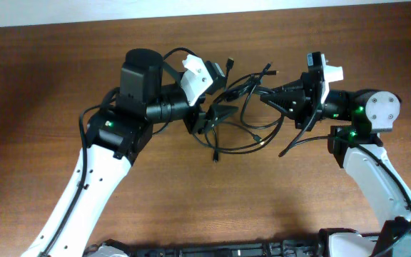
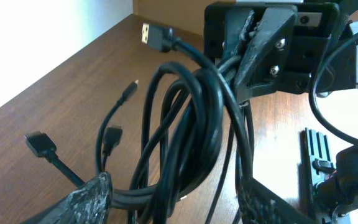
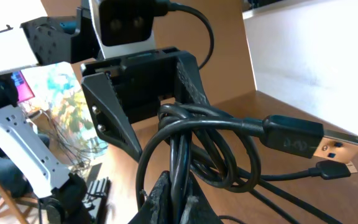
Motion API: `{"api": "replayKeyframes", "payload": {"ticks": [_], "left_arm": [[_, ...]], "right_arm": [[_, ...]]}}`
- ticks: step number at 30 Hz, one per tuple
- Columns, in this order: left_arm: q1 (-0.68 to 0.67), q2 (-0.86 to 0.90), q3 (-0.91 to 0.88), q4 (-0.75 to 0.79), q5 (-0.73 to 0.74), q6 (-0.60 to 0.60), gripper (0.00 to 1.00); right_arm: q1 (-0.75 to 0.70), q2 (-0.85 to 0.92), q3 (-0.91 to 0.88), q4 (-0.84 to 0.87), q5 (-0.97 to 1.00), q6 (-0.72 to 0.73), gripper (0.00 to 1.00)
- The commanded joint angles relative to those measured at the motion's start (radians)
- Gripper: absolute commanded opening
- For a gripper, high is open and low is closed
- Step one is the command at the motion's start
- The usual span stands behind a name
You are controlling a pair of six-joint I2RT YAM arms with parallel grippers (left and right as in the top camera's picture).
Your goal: Untangle cables
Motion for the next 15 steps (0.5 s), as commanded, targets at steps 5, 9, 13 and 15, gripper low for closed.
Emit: {"api": "replayKeyframes", "payload": {"ticks": [5, 9, 13, 15], "left_arm": [[-0.002, -0.014, 0.019, 0.002, 0.020, 0.002, 0.31], [-0.002, -0.014, 0.019, 0.002, 0.021, 0.002, 0.00], [-0.002, -0.014, 0.019, 0.002, 0.021, 0.002, 0.00], [-0.002, -0.014, 0.019, 0.003, 0.021, 0.002, 0.00]], "right_arm": [[0.000, -0.004, 0.010, 0.169, -0.003, 0.108, 0.04], [0.000, -0.004, 0.010, 0.178, -0.004, 0.125, 0.04], [0.000, -0.004, 0.010, 0.179, -0.004, 0.134, 0.04], [0.000, -0.004, 0.010, 0.179, -0.004, 0.134, 0.04]]}}
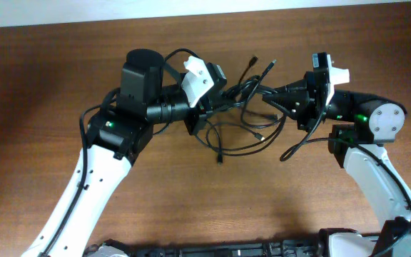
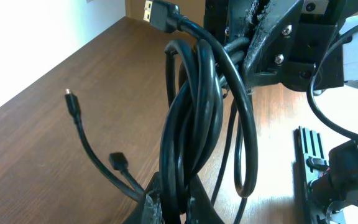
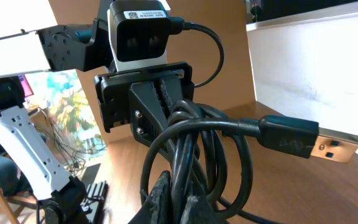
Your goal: Untangle cables
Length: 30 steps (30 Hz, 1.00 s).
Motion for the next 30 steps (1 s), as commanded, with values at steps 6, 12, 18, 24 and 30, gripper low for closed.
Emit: {"api": "replayKeyframes", "payload": {"ticks": [6, 12, 18, 24, 30], "left_arm": [[0.002, -0.013, 0.019, 0.014, -0.018, -0.010, 0.00], [0.002, -0.013, 0.019, 0.025, -0.114, -0.023, 0.00], [0.002, -0.013, 0.019, 0.029, -0.322, -0.135, 0.00], [0.002, -0.013, 0.019, 0.041, -0.417, -0.179, 0.00], [0.002, -0.013, 0.019, 0.051, -0.443, -0.178, 0.00]], "right_arm": [[0.003, -0.004, 0.010, 0.012, -0.010, 0.009, 0.18], [0.002, -0.004, 0.010, -0.054, -0.010, 0.008, 0.85], [0.002, -0.004, 0.010, -0.214, -0.008, 0.010, 0.97], [0.002, -0.004, 0.010, -0.336, 0.007, 0.118, 0.98], [0.002, -0.004, 0.010, -0.336, 0.021, 0.197, 0.98]]}}
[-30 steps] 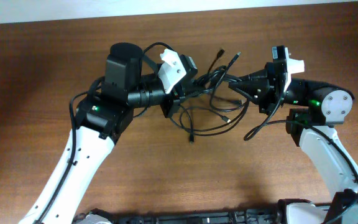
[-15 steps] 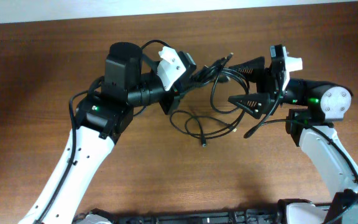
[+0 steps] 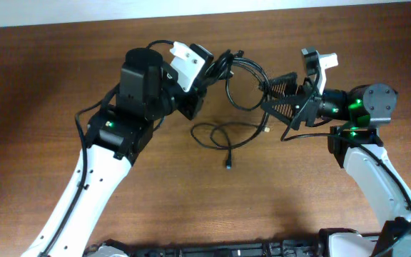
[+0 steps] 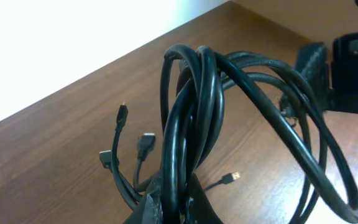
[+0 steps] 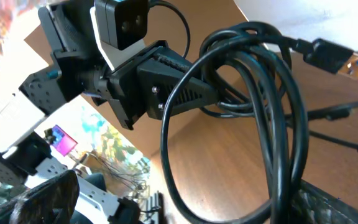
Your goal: Untangle cables
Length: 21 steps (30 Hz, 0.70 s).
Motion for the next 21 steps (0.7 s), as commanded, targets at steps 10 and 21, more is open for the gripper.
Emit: {"api": "replayKeyframes", "payload": {"ticks": [10, 21], "left_arm": [[0.002, -0.014, 0.019, 0.029, -0.014, 0.022, 0.00], [-0.003, -0.013, 0.019, 0.131, 0.164, 0.145, 0.00]], "right_arm": [[-0.024, 0.000, 0.008, -0.194, 0.184, 0.045, 0.98], [-0.043, 0.000, 0.008, -0.363, 0.314, 0.006, 0.99]]}}
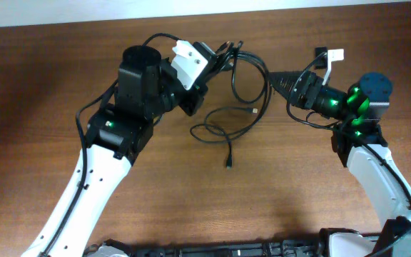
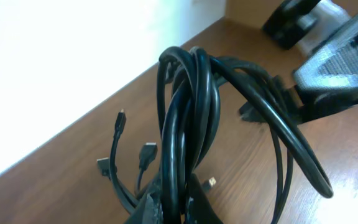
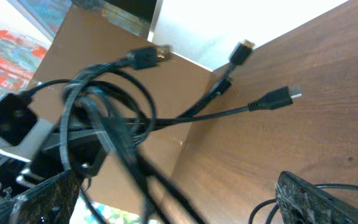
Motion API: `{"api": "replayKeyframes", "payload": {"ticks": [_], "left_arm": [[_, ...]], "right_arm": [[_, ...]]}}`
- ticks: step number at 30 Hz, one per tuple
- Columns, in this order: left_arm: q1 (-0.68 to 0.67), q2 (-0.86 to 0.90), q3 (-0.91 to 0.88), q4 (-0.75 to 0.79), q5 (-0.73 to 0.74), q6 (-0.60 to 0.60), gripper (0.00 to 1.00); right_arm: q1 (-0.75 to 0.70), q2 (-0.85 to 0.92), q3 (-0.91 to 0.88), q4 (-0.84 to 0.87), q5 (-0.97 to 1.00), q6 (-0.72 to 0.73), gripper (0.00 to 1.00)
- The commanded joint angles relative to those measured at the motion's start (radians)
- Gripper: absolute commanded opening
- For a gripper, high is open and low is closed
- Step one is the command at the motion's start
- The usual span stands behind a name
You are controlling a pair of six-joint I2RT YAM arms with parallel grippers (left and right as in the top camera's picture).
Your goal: Untangle cables
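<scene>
A bundle of black cables (image 2: pixel 188 118) stands looped up from my left gripper (image 2: pixel 180 202), which is shut on it and held above the table near the far edge (image 1: pixel 218 63). One wide loop of it hangs out toward the right arm. A thin black cable (image 1: pixel 220 127) trails from the bundle and lies curled on the wood. My right gripper (image 1: pixel 273 80) points at that loop from the right; in its own view the fingers (image 3: pixel 303 193) stand wide apart, with blurred cable strands crossing in front. Several plugs (image 3: pixel 148 56) stick out of the bundle.
The brown wooden table (image 1: pixel 48 86) ends at a white wall along the far edge. A black rail shows at the near edge (image 1: pixel 212 251). Loose plug ends (image 2: pixel 148 150) dangle beside the left gripper.
My right gripper, still open, has swung up and turned, now pointing left at the loop. The left gripper holds the bundle slightly farther back. The thin cable lies much as before.
First my right gripper was shut on the bundle while the left stood open around it. Then the left was shut on it too. Later the right had opened, the left held the bundle near the far edge, and a thin cable lay trailing on the table.
</scene>
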Motion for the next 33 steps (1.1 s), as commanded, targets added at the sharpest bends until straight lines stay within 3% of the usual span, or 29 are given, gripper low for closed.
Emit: {"api": "replayKeyframes", "payload": {"ticks": [1, 8, 10, 12, 18, 29, 33], "left_arm": [[-0.013, -0.013, 0.019, 0.064, 0.138, 0.037, 0.00], [-0.100, -0.013, 0.019, 0.140, 0.138, 0.037, 0.00], [-0.109, -0.013, 0.019, 0.153, 0.138, 0.037, 0.00], [-0.112, -0.014, 0.019, 0.156, 0.138, 0.037, 0.00], [-0.100, -0.021, 0.019, 0.156, 0.105, 0.037, 0.00], [-0.066, -0.027, 0.019, 0.182, 0.054, -0.009, 0.00], [-0.066, -0.027, 0.019, 0.162, -0.013, -0.008, 0.00]], "right_arm": [[-0.003, -0.001, 0.005, 0.001, 0.035, -0.039, 0.99], [-0.003, -0.001, 0.005, -0.082, 0.130, -0.109, 0.99], [-0.003, -0.001, 0.005, -0.178, 0.200, -0.157, 0.99], [-0.003, -0.001, 0.005, -0.386, 0.360, -0.262, 0.99], [-0.004, -0.001, 0.005, -0.634, 0.581, -0.365, 0.99], [-0.005, -0.001, 0.005, -0.657, 0.609, -0.387, 0.99], [-0.005, -0.002, 0.005, -0.586, 0.428, -0.457, 0.99]]}}
